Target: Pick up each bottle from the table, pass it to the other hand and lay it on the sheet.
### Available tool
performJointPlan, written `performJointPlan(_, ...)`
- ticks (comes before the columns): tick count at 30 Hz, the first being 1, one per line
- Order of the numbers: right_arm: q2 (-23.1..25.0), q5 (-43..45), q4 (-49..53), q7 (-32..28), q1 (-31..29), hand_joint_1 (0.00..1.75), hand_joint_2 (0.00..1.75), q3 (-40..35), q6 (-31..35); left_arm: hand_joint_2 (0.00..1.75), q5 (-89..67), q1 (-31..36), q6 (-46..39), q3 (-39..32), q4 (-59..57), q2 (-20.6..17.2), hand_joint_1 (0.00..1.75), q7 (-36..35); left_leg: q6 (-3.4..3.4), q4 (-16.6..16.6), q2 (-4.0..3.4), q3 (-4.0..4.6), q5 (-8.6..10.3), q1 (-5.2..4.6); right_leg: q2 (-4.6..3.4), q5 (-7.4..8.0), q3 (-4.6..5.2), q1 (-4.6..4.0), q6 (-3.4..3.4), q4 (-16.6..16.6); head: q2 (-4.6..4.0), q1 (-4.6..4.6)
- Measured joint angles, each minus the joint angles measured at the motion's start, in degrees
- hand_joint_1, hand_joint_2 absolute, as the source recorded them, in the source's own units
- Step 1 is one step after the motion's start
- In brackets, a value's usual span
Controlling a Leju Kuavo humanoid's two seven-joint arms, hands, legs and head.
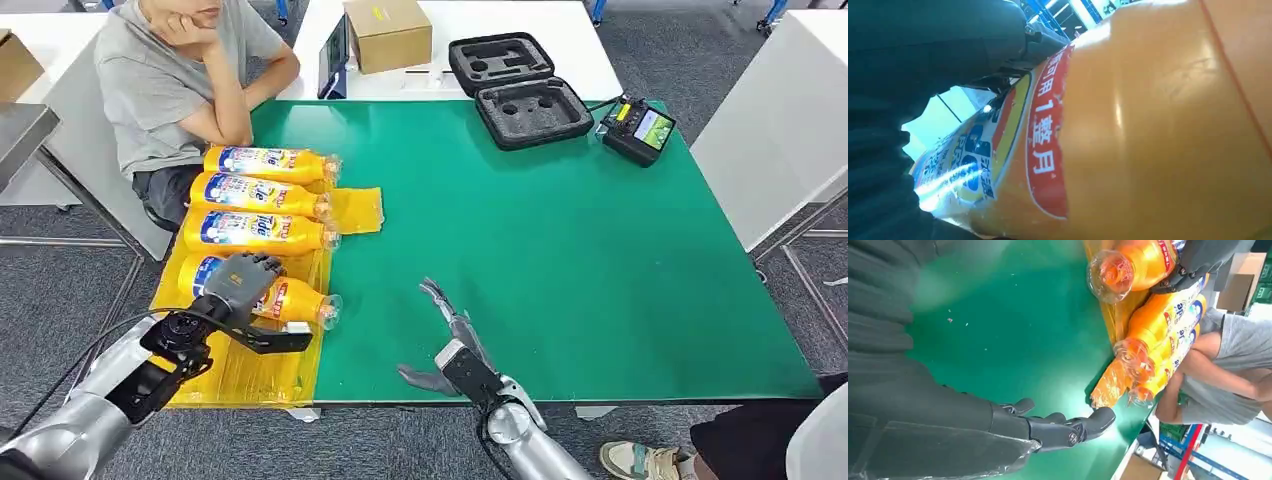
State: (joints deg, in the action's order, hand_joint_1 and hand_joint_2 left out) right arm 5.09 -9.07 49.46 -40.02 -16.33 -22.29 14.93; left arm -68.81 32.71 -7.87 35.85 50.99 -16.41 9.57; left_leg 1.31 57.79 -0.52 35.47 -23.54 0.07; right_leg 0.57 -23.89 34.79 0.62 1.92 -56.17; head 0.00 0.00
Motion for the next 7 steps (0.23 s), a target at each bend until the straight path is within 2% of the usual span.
performJointPlan(1,0.00,0.00,-0.07,0.00,-0.01,0.00,1.75,-0.02,0.00,1.75,0.00,0.08,0.00,0.02,-0.29,0.09,0.72,0.00,0.00,0.00,0.00,-0.01,0.00,0.00,0.00,0.00,-0.01,0.00,0.00,0.00,0.00,0.00)
performJointPlan(3,0.00,0.00,-0.17,0.00,-0.01,0.00,1.75,-0.04,0.00,1.75,0.00,0.25,0.00,0.02,-0.72,0.22,0.09,-0.02,0.02,0.00,0.00,-0.01,0.02,0.00,0.01,0.00,-0.02,0.00,0.00,0.00,0.00,0.00)
performJointPlan(4,0.00,0.00,-0.24,0.00,-0.02,0.00,1.75,-0.04,0.00,1.75,0.00,0.33,0.00,0.04,-0.88,0.28,0.00,-0.04,0.02,0.00,0.00,-0.01,0.02,0.00,0.01,0.00,-0.03,0.00,0.00,0.00,0.00,0.00)
performJointPlan(7,0.00,0.02,-0.41,0.00,-0.06,0.00,1.75,-0.11,0.00,1.75,-0.57,0.52,-1.70,0.07,-1.83,0.61,0.00,-1.18,0.02,0.00,0.00,-0.01,0.02,0.00,0.00,0.01,-0.03,0.00,0.01,0.00,0.00,0.00)
